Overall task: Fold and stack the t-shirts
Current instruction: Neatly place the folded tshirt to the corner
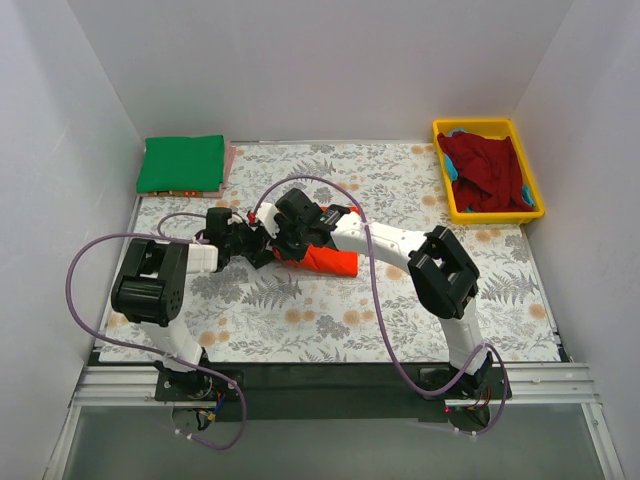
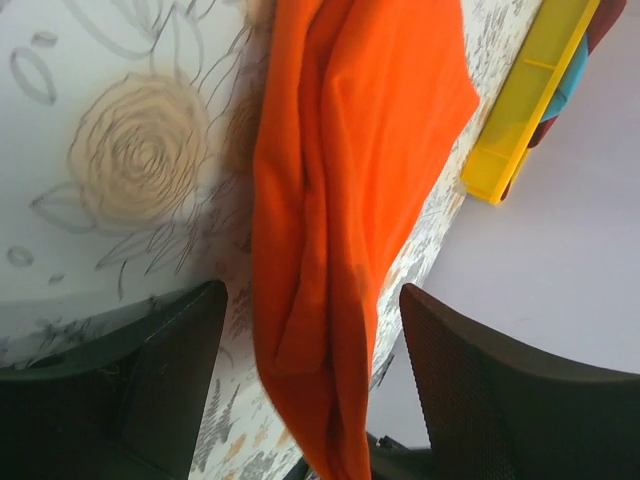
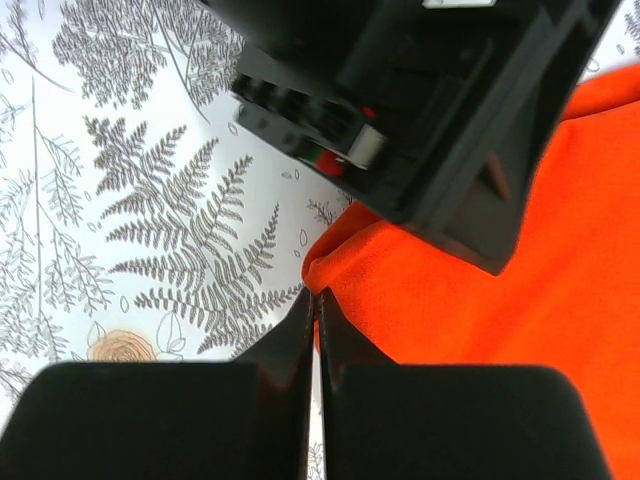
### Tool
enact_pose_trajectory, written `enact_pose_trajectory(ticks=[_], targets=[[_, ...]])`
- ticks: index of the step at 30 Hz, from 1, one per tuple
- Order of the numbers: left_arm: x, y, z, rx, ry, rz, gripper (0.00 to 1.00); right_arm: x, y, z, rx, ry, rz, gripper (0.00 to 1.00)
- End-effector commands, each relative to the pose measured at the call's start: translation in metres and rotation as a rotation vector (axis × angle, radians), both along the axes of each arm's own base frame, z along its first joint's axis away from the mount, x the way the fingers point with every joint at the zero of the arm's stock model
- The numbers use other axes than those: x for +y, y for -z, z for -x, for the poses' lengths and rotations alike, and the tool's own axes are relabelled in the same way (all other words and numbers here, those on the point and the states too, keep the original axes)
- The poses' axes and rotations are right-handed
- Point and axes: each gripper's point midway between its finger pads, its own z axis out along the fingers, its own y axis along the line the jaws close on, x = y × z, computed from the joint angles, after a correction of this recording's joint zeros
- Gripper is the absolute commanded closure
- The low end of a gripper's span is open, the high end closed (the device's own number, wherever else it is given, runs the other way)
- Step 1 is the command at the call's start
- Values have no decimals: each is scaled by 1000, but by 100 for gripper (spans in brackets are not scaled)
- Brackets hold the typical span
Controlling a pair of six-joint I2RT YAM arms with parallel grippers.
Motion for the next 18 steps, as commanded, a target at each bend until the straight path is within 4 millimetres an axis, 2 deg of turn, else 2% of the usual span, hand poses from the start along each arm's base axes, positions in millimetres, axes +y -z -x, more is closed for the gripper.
enact_pose_trajectory(ticks=[1,4,10,18], targets=[[11,23,-13,56,-84,-79,31,18,-43,-8,-18,32,-114,99],[12,33,-19,71,-105,-109,31,20,-41,-10,-2,47,-117,99],[13,52,-32,43,-118,-168,40,22,-46,-11,5,61,-131,99],[11,54,-47,13,-128,-172,53,23,-46,-6,31,61,-139,99]])
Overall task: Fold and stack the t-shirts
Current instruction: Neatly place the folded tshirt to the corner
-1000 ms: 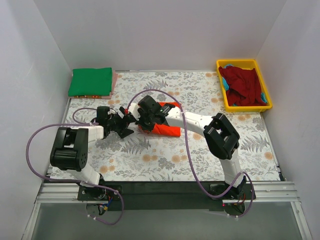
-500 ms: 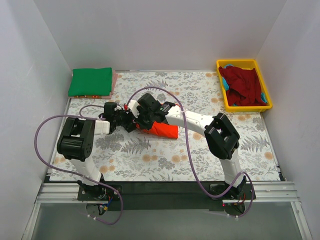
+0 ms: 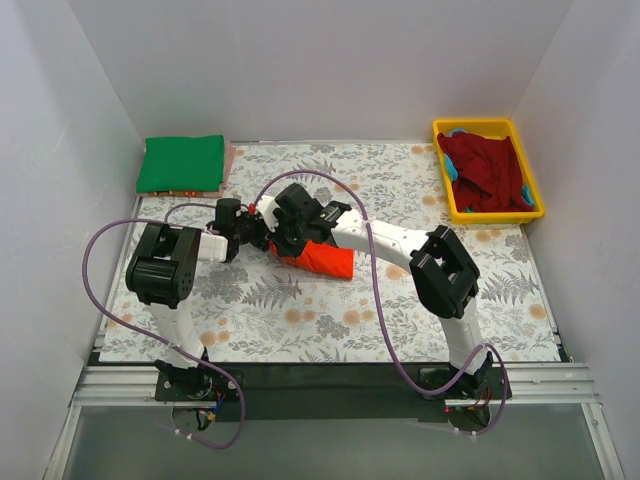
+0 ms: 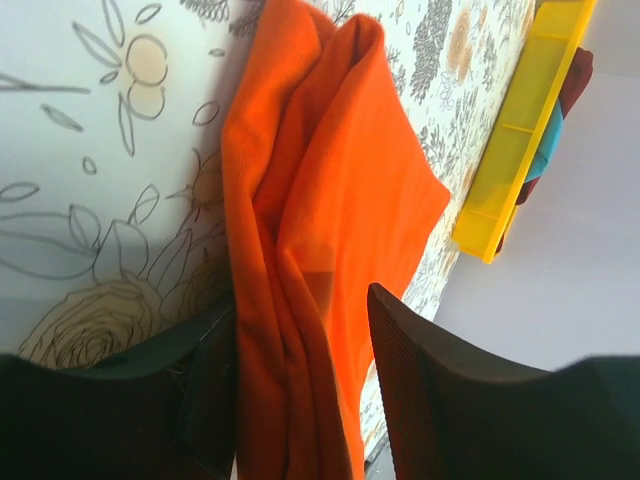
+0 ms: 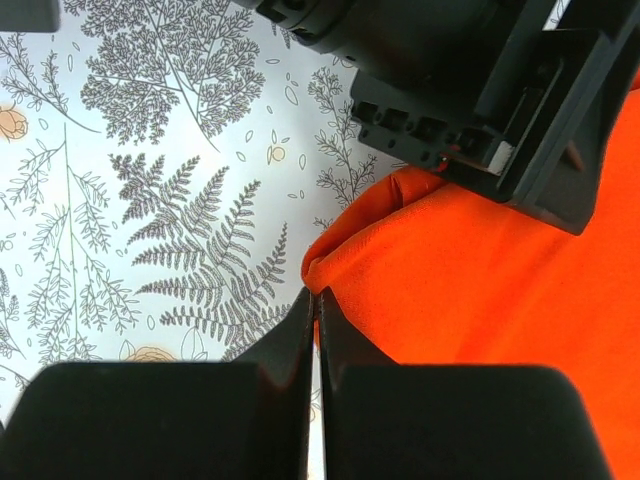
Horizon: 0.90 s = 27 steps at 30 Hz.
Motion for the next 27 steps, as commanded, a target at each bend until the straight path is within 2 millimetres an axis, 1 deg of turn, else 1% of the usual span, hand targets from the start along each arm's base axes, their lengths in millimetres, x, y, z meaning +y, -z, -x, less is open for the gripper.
enact_pose_trajectory(ticks=[1,6,10,13,15,16,17,18,19,20,21,22,23,24,25,26,27], targets=[[20,45,6,96,-67,-135,53,15,-30,-3,-17,-7,-87,99],[20,47,2,89,-69,-142,53,15,-31,-1,-10,-11,-92,99],[17,48,0,84,-56,-147,55,15,-30,0,-1,-12,-93,99],[13,45,-4,59,-33,-160,59,17,-31,0,3,-15,-100,99],[12,40,-8,35,-10,-191,70,20,-36,-3,-14,-16,-105,99],[16,39,-8,26,5,-243,76,18,-41,-9,-34,-2,-108,99],[18,31,-15,-4,14,-271,85,17,-46,-12,-43,-1,-113,99],[20,27,-18,-15,26,-304,97,16,-51,-14,-48,0,-120,81],[28,34,-12,4,72,-387,100,11,-56,-21,-52,15,-128,72],[28,18,-28,-37,83,-418,100,7,-60,-23,-51,24,-134,65],[32,16,-31,-34,91,-455,100,1,-59,-26,-44,36,-131,49],[41,18,-28,-6,101,-519,100,-7,-68,-32,-48,51,-145,43],[47,15,-32,-30,130,-577,100,-14,-68,-34,-45,63,-142,39],[52,3,-43,-62,125,-620,100,-21,-66,-35,-40,68,-136,33],[56,0,-45,-68,133,-656,100,-32,-76,-40,-53,85,-150,31],[65,-8,-50,-106,147,-722,100,-39,-79,-42,-55,95,-150,29],[66,-22,-61,-149,143,-748,100,-46,-82,-45,-65,103,-151,29]])
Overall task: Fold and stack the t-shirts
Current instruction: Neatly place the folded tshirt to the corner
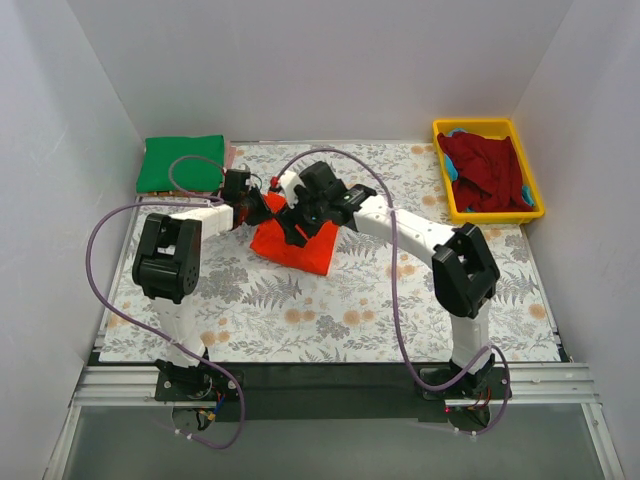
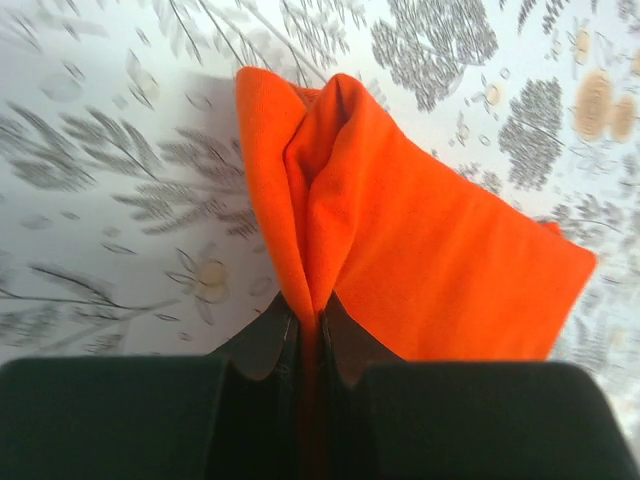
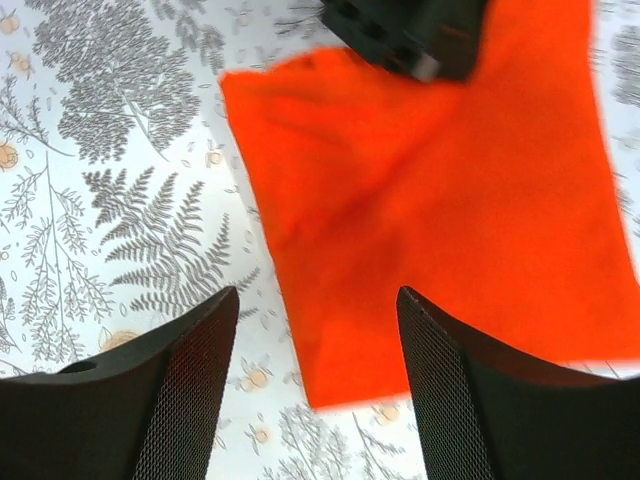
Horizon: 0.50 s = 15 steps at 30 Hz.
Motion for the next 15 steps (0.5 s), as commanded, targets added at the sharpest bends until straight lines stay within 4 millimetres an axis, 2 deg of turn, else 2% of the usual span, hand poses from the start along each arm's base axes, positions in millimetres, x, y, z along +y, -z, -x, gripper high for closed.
enact_pose_trajectory(ticks=[1,3,4,6,7,8,10,12,15], targets=[[41,-27,-15,-75,23,-276,100,-34,-53,-14,-74,46,-76,28],[52,-41,-29,-130,48,-375,100,-50,-56,-18,-84,71,-65,26],[55,-58,-43,-178,49,-408,100,-64,-59,-22,-96,92,-59,25],[66,-70,-58,-213,64,-481,100,-78,-60,-24,-101,108,-49,25],[67,-83,-73,-244,69,-488,100,-89,-67,-29,-120,128,-50,24],[75,-88,-81,-252,66,-496,100,-97,-62,-28,-112,136,-37,23],[81,-105,-104,-291,85,-519,100,-110,-63,-29,-113,154,-31,19],[93,-114,-119,-309,92,-535,100,-118,-57,-26,-103,150,-7,5],[104,-133,-140,-356,102,-554,100,-127,-50,-24,-94,150,17,2]])
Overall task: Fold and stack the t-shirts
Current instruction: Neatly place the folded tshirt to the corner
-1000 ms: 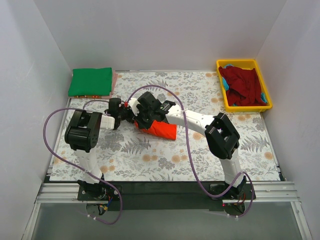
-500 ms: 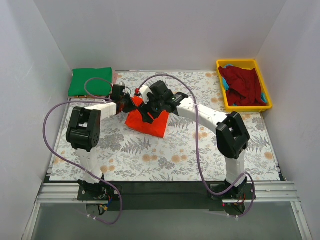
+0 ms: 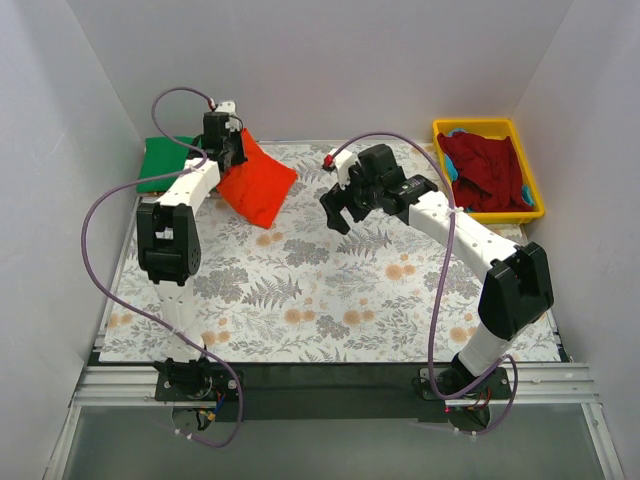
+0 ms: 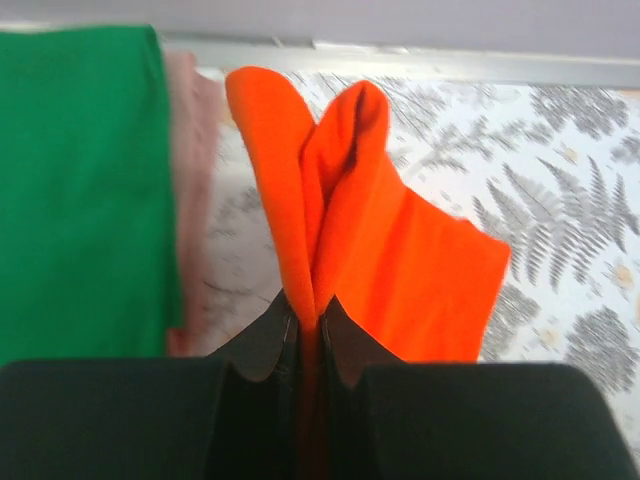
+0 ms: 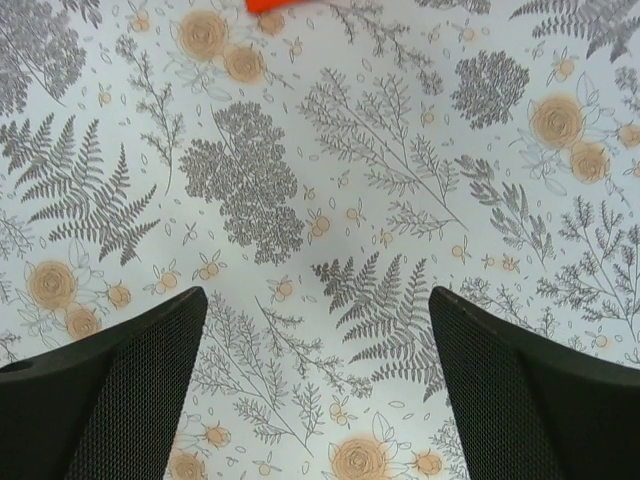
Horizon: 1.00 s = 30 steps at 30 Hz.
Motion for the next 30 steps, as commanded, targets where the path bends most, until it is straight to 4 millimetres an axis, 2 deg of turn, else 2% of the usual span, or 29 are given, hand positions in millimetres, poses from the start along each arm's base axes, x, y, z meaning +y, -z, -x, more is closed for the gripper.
enact_pose_trajectory(ticks=[1,2,5,6,10,13,19,20,30], targets=[[24,-25,-17,-43,27,-95,100,-13,5,9,10,-16,33,2],[29,-36,-25,-69,27,-112,100,-14,6,9,12,-16,35,2],[38,-48,-35,-101,28,-148,100,-18,10,11,21,-12,40,2],[40,-62,-39,-130,27,-155,100,-19,11,12,23,-12,41,2],[56,-96,-48,-201,18,-182,100,-23,15,15,35,-12,43,2],[60,-112,-49,-230,34,-205,100,-23,18,16,44,-16,44,2],[59,-135,-43,-265,32,-197,100,-21,20,17,55,-22,37,2],[59,-144,-41,-279,33,-194,100,-21,20,17,56,-21,39,2],[64,-170,-38,-327,28,-237,100,-21,24,17,65,-18,42,2]])
